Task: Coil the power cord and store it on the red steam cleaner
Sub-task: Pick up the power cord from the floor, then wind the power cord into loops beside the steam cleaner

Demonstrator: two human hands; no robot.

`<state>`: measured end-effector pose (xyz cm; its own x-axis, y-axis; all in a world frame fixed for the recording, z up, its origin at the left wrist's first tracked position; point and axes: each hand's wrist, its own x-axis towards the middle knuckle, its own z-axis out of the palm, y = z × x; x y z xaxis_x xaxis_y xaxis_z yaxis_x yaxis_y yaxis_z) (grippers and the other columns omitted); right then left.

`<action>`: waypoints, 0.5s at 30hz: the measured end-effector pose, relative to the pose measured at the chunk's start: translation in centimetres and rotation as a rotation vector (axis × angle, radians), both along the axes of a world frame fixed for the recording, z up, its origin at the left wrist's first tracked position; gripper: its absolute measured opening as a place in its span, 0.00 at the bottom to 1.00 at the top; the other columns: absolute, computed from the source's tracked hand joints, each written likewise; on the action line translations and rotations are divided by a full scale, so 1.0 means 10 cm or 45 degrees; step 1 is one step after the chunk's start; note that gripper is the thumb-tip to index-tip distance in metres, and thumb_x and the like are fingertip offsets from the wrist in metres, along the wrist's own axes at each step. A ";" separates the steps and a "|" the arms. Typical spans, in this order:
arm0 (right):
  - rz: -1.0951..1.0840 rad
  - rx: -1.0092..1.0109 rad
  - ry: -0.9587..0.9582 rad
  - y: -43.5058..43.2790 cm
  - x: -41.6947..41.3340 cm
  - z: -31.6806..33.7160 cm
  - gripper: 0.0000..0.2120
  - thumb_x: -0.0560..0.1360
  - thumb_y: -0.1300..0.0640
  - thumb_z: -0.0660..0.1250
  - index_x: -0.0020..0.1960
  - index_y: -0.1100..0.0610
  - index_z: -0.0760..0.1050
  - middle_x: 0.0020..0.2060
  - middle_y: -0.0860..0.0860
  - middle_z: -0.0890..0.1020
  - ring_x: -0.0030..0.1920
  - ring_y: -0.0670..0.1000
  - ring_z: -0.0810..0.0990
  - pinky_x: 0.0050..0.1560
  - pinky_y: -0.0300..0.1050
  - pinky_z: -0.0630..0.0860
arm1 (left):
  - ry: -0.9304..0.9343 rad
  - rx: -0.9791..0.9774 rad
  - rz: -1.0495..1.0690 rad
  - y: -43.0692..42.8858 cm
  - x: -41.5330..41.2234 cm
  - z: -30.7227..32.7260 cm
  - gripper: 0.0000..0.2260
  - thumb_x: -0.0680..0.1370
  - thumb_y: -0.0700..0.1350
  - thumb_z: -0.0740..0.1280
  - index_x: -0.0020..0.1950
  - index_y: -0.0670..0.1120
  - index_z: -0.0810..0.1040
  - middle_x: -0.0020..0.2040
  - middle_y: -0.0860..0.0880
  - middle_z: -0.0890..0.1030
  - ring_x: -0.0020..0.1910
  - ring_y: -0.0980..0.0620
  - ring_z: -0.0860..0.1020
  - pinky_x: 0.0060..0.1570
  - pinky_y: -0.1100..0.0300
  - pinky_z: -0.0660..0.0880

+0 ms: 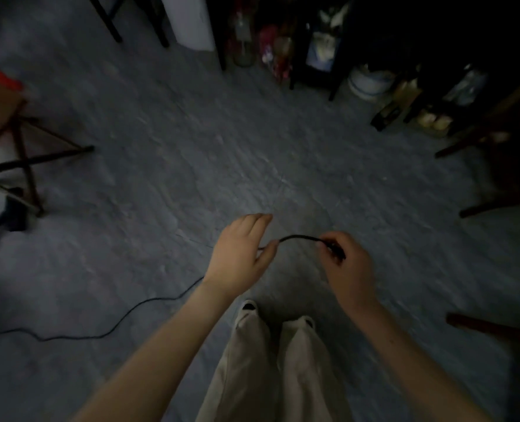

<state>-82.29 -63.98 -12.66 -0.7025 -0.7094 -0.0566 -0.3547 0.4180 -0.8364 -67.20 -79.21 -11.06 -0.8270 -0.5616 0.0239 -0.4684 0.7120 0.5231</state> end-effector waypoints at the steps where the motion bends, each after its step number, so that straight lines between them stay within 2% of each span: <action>1: 0.025 -0.025 0.003 0.00 0.08 0.28 0.04 0.76 0.63 0.70 0.49 0.56 0.79 0.42 0.51 0.81 0.42 0.43 0.79 0.42 0.28 0.73 | 0.022 -0.040 0.011 0.04 0.09 0.28 0.21 0.80 0.53 0.61 0.69 0.43 0.72 0.61 0.46 0.78 0.58 0.48 0.76 0.58 0.56 0.71; 3: 0.089 -0.120 0.036 -0.04 0.22 0.73 0.07 0.75 0.64 0.70 0.47 0.53 0.78 0.41 0.51 0.81 0.41 0.44 0.79 0.42 0.27 0.73 | 0.048 -0.109 0.049 0.10 0.29 0.74 0.21 0.80 0.53 0.62 0.69 0.43 0.73 0.62 0.47 0.78 0.59 0.48 0.76 0.60 0.58 0.69; 7: 0.350 -0.249 0.105 -0.07 0.46 1.20 0.05 0.75 0.65 0.70 0.46 0.56 0.80 0.41 0.48 0.80 0.44 0.44 0.79 0.44 0.38 0.76 | 0.068 -0.245 0.217 0.34 0.75 1.23 0.22 0.79 0.55 0.61 0.69 0.44 0.73 0.64 0.47 0.78 0.63 0.48 0.75 0.64 0.56 0.68; 12: 0.751 -0.330 0.102 0.01 0.84 1.40 0.05 0.75 0.65 0.70 0.46 0.57 0.79 0.41 0.45 0.79 0.45 0.46 0.79 0.45 0.39 0.76 | -0.012 -0.258 0.671 1.00 1.38 1.27 0.25 0.79 0.58 0.60 0.70 0.44 0.71 0.65 0.46 0.77 0.65 0.46 0.73 0.65 0.54 0.69; 15: 1.048 -0.339 0.075 0.11 1.07 1.39 0.05 0.75 0.66 0.70 0.46 0.57 0.80 0.41 0.48 0.79 0.45 0.47 0.80 0.46 0.40 0.76 | -0.012 -0.183 1.015 1.60 1.68 1.16 0.26 0.78 0.58 0.60 0.70 0.43 0.72 0.65 0.47 0.77 0.64 0.48 0.74 0.63 0.54 0.70</action>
<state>-71.55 -62.92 1.28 0.0437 -0.9780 0.2039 -0.5043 -0.1978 -0.8406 -50.41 -63.20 0.57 -0.1800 -0.9743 0.1357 -0.8674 0.2223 0.4452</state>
